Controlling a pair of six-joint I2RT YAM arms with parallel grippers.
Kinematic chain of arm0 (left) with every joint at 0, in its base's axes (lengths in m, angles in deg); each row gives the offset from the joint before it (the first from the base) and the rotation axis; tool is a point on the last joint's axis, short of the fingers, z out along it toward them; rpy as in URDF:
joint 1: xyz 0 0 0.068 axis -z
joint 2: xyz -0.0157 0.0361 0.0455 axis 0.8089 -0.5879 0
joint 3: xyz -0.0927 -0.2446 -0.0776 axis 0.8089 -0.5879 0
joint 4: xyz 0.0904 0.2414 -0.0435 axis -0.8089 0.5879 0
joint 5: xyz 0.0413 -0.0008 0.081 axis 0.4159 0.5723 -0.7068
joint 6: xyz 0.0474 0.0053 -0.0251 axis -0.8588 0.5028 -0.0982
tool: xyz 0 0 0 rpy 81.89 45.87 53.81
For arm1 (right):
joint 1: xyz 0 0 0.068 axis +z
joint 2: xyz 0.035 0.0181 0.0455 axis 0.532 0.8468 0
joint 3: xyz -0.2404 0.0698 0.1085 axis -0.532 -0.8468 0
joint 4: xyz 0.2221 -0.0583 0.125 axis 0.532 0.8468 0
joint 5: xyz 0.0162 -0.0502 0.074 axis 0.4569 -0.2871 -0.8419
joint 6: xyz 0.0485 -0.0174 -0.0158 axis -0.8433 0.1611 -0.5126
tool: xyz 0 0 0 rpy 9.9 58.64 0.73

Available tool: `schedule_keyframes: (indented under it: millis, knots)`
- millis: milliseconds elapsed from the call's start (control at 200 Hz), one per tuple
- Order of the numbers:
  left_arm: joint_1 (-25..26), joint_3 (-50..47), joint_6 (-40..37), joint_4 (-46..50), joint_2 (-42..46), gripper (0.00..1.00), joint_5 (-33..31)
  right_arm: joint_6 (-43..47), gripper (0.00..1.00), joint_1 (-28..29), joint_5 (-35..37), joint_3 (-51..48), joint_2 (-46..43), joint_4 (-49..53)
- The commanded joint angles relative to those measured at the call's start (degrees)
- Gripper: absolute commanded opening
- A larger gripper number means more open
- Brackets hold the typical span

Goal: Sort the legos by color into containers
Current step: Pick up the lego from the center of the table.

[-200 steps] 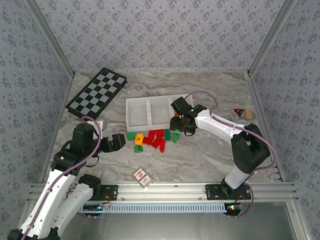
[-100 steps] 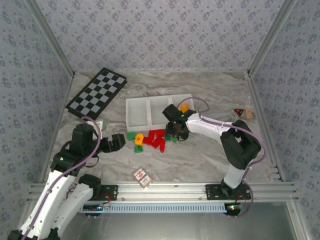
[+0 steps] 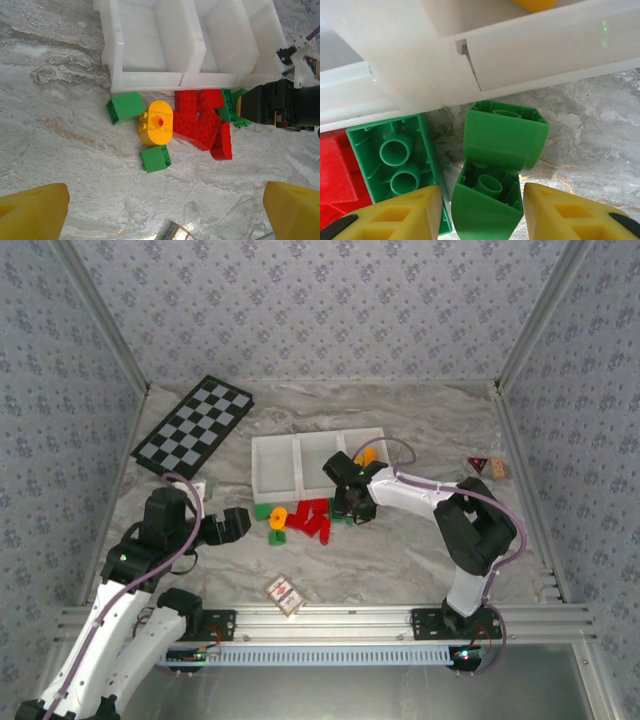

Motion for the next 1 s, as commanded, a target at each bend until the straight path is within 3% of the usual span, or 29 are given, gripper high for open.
schedule_keyframes:
  millis: [0, 535, 999]
  knots:
    - [0.12, -0.30, -0.37, -0.94, 0.45, 0.99, 0.40, -0.77, 0.47, 0.09, 1.18, -1.22, 0.97, 2.64]
    - [0.12, -0.37, -0.24, -1.00, 0.19, 1.00, 0.40, 2.73, 0.43, -2.38, 2.46, -4.60, -4.64, 4.52]
    - [0.14, -0.34, -0.28, -0.98, 0.19, 1.00, 0.35, 4.34, 0.47, -2.48, 2.01, -2.70, -0.66, 4.06]
